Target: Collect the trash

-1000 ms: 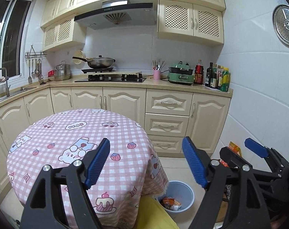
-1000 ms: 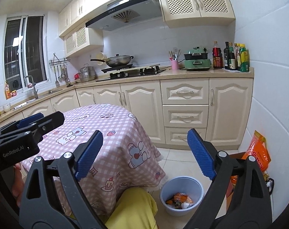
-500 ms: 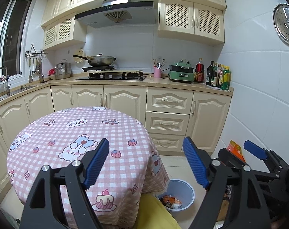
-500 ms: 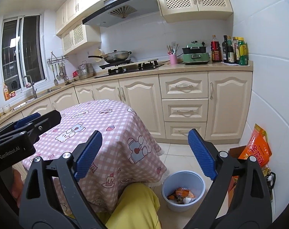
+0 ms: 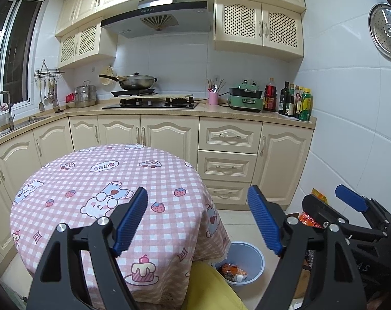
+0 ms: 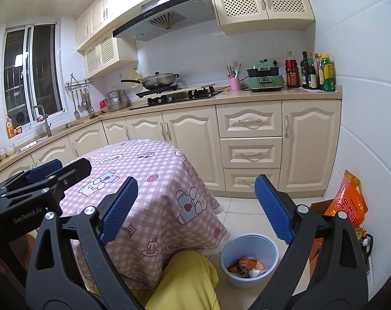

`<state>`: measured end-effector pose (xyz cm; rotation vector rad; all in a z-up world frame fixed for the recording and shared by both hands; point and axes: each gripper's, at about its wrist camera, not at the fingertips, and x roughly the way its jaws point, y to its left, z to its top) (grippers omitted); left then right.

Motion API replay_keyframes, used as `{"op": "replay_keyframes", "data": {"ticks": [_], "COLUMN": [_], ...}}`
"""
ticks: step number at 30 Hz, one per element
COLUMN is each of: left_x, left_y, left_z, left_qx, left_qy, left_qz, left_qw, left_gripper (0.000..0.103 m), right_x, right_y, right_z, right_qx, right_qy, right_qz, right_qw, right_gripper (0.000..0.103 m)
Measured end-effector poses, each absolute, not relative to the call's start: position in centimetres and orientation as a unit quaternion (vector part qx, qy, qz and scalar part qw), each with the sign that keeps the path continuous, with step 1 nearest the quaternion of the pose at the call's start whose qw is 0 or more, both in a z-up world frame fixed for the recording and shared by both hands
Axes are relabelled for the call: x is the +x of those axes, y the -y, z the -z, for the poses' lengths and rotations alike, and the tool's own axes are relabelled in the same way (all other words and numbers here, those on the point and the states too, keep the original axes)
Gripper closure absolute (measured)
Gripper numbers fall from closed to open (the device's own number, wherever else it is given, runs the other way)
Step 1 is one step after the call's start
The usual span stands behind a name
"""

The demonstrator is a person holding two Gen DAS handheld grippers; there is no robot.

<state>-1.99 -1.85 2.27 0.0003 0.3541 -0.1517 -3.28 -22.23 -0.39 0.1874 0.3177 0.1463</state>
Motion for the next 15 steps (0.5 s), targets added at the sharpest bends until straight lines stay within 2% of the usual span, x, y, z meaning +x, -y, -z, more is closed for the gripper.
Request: {"op": "replay_keyframes", "data": {"ticks": [15], "left_x": [-2.13], "left_y": [1.42], "left_z": [-2.12], "left_qx": [-0.004], "left_qy": [-0.177], "left_qz": [0.080], "left_qw": [0.981], "left_gripper": [0.025], "right_x": [-3.61], "right_y": [21.88], "right_z": [0.18], "right_qx": [0.092], "right_qy": [-0.160], "right_qz": [-0.067], "right_qw": [0.981], "right_gripper": [0.012]}}
